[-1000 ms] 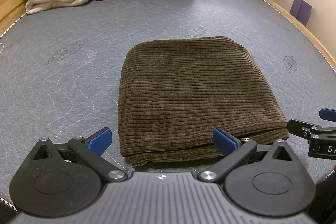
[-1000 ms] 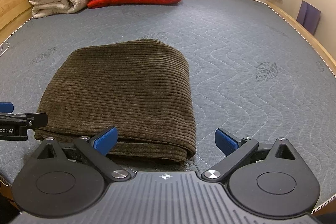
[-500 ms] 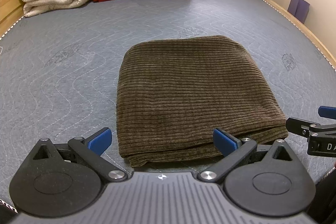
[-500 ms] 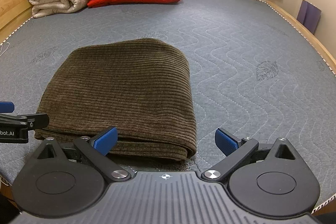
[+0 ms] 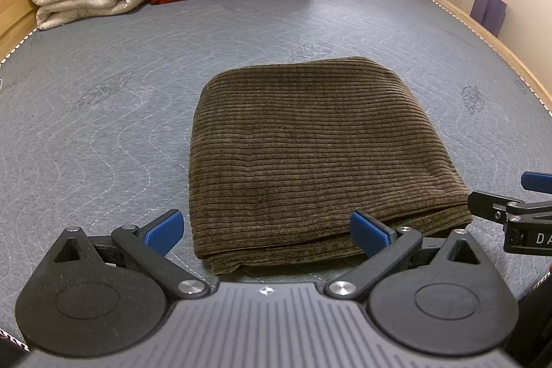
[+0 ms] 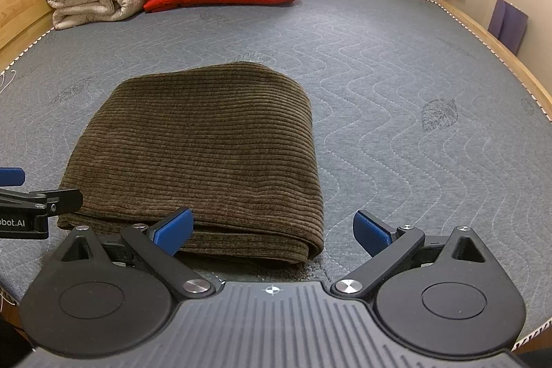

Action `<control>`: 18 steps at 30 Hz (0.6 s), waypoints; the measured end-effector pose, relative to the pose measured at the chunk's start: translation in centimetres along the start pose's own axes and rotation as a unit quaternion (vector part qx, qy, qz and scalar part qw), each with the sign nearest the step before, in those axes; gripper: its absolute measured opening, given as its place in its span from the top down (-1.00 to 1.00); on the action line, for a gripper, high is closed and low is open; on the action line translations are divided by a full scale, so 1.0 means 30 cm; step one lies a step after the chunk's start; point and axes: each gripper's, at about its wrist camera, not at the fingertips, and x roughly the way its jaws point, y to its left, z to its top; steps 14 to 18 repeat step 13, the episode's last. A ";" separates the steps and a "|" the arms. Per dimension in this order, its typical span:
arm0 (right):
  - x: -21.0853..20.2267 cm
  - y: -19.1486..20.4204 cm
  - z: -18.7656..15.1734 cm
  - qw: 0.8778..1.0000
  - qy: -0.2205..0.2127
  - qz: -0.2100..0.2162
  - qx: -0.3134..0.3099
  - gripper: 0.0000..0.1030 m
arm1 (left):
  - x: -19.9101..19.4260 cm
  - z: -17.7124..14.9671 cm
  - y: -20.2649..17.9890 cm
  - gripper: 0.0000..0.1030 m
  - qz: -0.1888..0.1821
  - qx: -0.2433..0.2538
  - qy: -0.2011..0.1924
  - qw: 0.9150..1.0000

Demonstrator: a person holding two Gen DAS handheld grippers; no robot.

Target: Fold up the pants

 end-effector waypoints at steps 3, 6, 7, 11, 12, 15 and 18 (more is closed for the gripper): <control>0.000 0.000 0.000 1.000 0.000 0.000 0.001 -0.92 | 0.000 0.001 0.000 -0.99 -0.001 0.000 0.000 1.000; 0.000 0.000 0.000 1.000 0.000 0.000 0.000 -0.92 | 0.000 0.000 0.000 -0.99 -0.001 0.001 -0.001 1.000; 0.000 -0.001 0.001 1.000 0.000 0.000 0.000 -0.92 | -0.001 -0.001 0.001 -0.99 -0.002 0.001 -0.002 1.000; -0.001 -0.002 0.002 1.000 0.000 0.001 0.001 -0.92 | 0.002 -0.001 0.003 -0.99 0.003 0.002 -0.004 1.000; -0.002 -0.003 0.001 1.000 -0.001 0.003 0.002 -0.92 | 0.004 -0.002 0.002 -0.99 0.005 0.004 -0.003 1.000; -0.003 -0.004 0.000 1.000 -0.002 0.003 0.003 -0.92 | 0.006 -0.003 0.000 -0.99 0.005 0.004 -0.001 1.000; -0.003 -0.004 0.000 1.000 -0.002 0.003 0.003 -0.92 | 0.006 -0.003 0.000 -0.99 0.005 0.004 -0.001 1.000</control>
